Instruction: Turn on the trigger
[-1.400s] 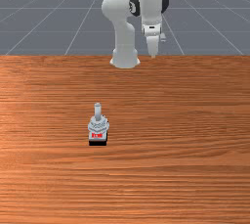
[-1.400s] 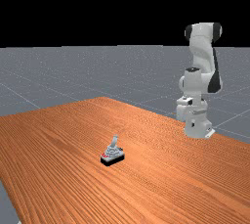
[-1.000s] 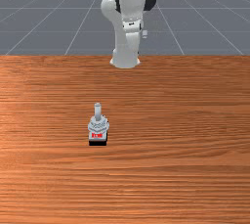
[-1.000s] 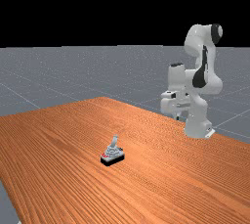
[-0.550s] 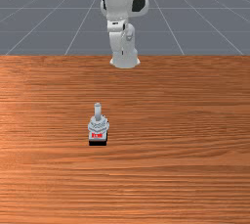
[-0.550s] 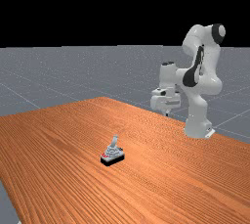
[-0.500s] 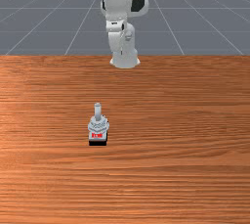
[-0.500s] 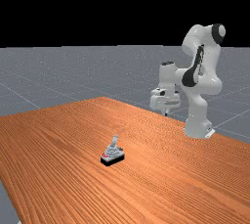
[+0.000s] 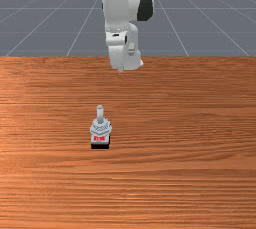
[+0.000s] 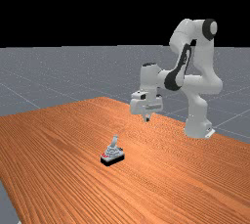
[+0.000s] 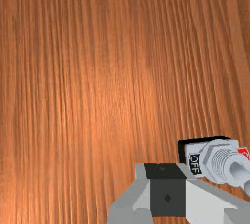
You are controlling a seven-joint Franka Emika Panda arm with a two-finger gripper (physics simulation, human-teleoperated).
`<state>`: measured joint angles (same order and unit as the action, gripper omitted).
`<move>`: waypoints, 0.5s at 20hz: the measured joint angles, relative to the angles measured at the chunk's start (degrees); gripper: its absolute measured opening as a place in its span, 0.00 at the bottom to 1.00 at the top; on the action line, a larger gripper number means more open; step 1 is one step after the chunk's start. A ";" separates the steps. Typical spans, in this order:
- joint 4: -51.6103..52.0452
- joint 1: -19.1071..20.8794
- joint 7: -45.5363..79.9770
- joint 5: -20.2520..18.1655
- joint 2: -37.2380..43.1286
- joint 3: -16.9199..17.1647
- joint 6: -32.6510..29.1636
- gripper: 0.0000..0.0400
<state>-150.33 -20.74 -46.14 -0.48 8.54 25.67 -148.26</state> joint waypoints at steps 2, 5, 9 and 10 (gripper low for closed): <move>1.11 -0.36 -0.82 -0.98 -1.34 0.11 -0.07 0.00; -0.13 -0.68 -1.92 -2.19 -2.08 0.33 -3.65 0.00; 0.55 -1.17 -2.82 -4.06 -6.47 0.29 -5.07 0.00; 1.44 -1.39 -4.78 -6.50 -7.76 0.37 -3.67 0.00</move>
<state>-148.88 -22.13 -50.92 -6.98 0.78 26.04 -151.92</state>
